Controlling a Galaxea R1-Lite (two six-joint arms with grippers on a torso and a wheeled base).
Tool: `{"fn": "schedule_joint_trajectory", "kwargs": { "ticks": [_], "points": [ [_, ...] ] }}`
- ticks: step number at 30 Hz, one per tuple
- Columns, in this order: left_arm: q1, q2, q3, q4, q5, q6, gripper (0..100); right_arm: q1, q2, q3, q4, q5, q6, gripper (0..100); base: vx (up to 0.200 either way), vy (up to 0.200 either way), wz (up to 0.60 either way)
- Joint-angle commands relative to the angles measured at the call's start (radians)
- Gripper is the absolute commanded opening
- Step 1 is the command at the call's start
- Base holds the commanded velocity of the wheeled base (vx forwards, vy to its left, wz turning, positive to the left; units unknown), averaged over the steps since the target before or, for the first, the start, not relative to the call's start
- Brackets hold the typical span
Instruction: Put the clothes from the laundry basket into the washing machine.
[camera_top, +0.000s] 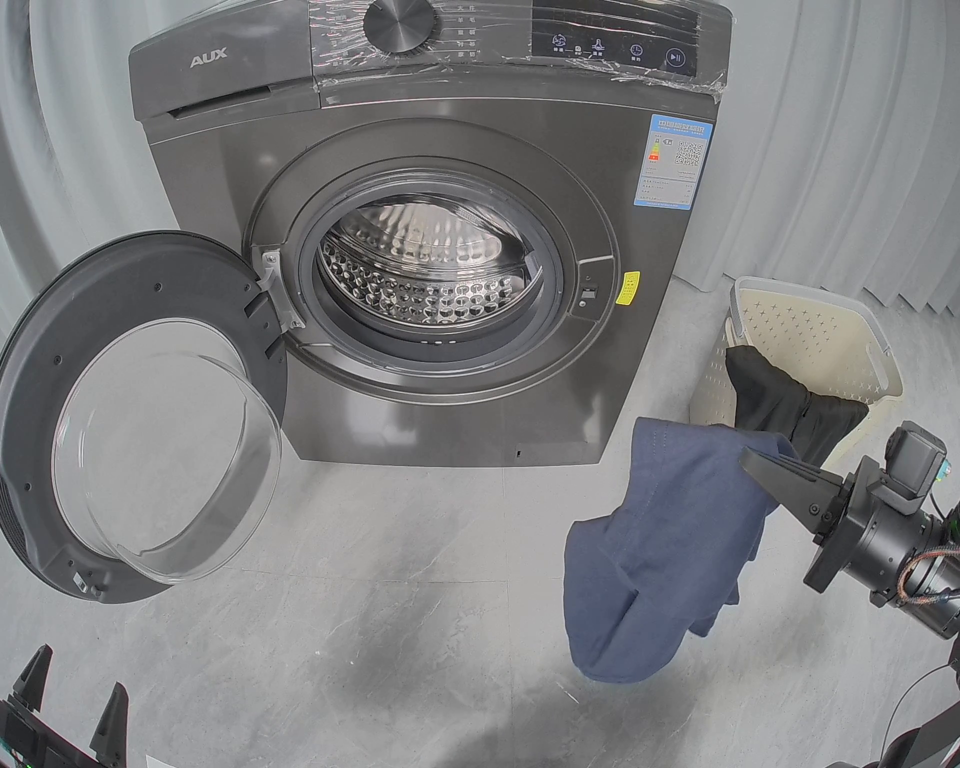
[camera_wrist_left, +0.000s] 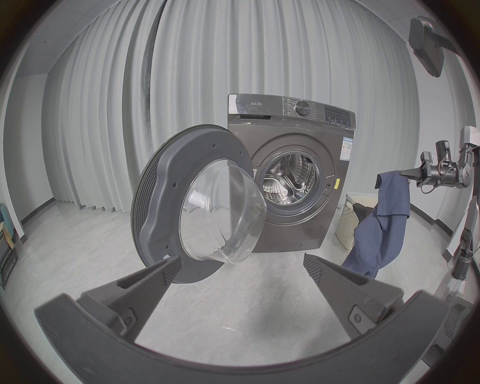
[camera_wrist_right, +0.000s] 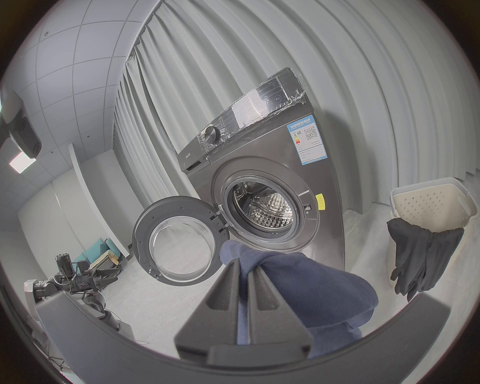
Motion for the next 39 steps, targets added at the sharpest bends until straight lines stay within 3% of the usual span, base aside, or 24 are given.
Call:
{"fn": "schedule_joint_trajectory", "kwargs": {
  "ticks": [1, 25, 27, 30, 32, 33, 35, 37, 38, 39],
  "points": [
    [0.0, -0.01, 0.018, 0.0, 0.002, -0.004, 100, 0.004, 0.033, -0.005, -0.009, 0.0, -0.001, 0, 0.0, 0.0, 0.0],
    [0.0, -0.012, 0.018, 0.0, 0.002, 0.013, 100, 0.01, 0.129, -0.117, -0.013, 0.0, -0.001, 0, 0.0, 0.0, 0.0],
    [0.002, -0.015, 0.018, 0.0, 0.002, 0.019, 100, 0.014, 0.142, -0.126, -0.013, 0.001, -0.001, 0, 0.0, 0.0, 0.0],
    [0.002, -0.015, 0.018, -0.005, -0.004, 0.053, 100, 0.027, 0.175, -0.153, -0.014, -0.002, 0.0, 0, 0.0, 0.0, 0.0],
    [0.003, -0.018, 0.007, -0.021, -0.007, 0.042, 100, 0.027, 0.186, -0.162, -0.014, -0.002, 0.0, 0, 0.0, 0.0, 0.0],
    [0.006, 0.011, -0.107, -0.077, -0.032, 0.01, 100, 0.029, 0.203, -0.183, -0.014, -0.015, 0.0, 0, 0.0, 0.0, 0.0],
    [-0.005, 0.112, -0.22, -0.092, -0.078, -0.016, 100, 0.033, 0.221, -0.212, -0.016, -0.037, 0.002, 0, 0.0, 0.0, 0.0],
    [-0.014, 0.206, -0.242, -0.095, -0.159, -0.013, 100, 0.037, 0.243, -0.257, -0.016, -0.049, 0.003, 0, 0.0, 0.0, 0.0],
    [-0.015, 0.221, -0.242, -0.097, -0.173, -0.013, 100, 0.037, 0.248, -0.263, -0.016, -0.049, 0.003, 0, 0.0, 0.0, 0.0],
    [-0.015, 0.335, -0.234, -0.11, -0.273, -0.013, 100, 0.05, 0.266, -0.3, -0.016, -0.058, 0.005, 0, 0.0, 0.0, 0.0]
  ]
}}
